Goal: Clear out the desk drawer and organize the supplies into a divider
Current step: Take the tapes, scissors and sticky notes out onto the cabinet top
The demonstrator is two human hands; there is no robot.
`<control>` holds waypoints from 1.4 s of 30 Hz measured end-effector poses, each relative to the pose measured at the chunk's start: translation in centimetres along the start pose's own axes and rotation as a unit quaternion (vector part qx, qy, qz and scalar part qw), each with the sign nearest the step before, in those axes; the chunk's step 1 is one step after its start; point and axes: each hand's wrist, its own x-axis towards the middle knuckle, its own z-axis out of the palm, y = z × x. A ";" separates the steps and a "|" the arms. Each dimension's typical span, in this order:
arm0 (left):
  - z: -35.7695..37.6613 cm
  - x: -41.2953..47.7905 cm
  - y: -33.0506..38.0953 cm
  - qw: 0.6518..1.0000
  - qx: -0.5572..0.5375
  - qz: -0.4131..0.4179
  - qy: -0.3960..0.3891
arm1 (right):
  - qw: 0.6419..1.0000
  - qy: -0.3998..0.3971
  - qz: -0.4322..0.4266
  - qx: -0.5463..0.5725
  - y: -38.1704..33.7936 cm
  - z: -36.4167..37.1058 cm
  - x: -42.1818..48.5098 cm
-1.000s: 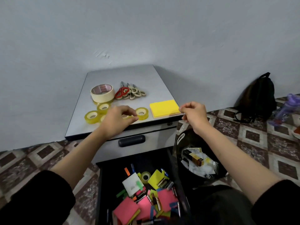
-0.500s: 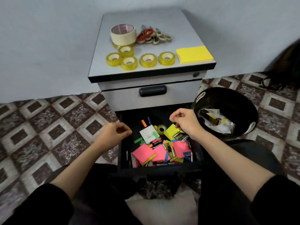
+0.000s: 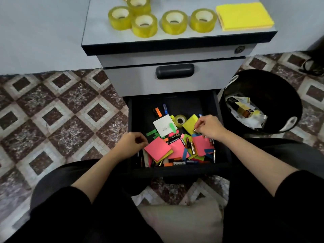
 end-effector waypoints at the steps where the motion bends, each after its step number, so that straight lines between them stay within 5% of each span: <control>1: 0.5 0.6 0.1 1.000 0.013 0.006 -0.015 | 0.999 -0.031 0.001 -0.032 0.2 0.4 0.2; 6: 2.8 3.1 0.4 0.993 0.070 0.006 -0.096 | 0.988 -0.106 0.007 -0.112 1.5 1.9 1.5; 25: 4.9 7.1 -1.9 0.951 0.188 -0.062 -0.239 | 0.988 -0.101 0.032 -0.113 2.7 3.5 4.9; 32: 2.5 7.5 0.0 0.965 0.207 -0.048 -0.155 | 0.990 -0.099 0.021 -0.095 2.1 3.1 4.8; 37: -0.7 8.5 0.1 0.996 0.061 -0.051 -0.041 | 0.989 -0.102 0.024 -0.105 2.0 2.9 4.7; 42: -1.2 8.2 0.8 0.996 0.032 -0.043 -0.070 | 0.987 -0.095 0.039 -0.123 1.8 2.4 4.9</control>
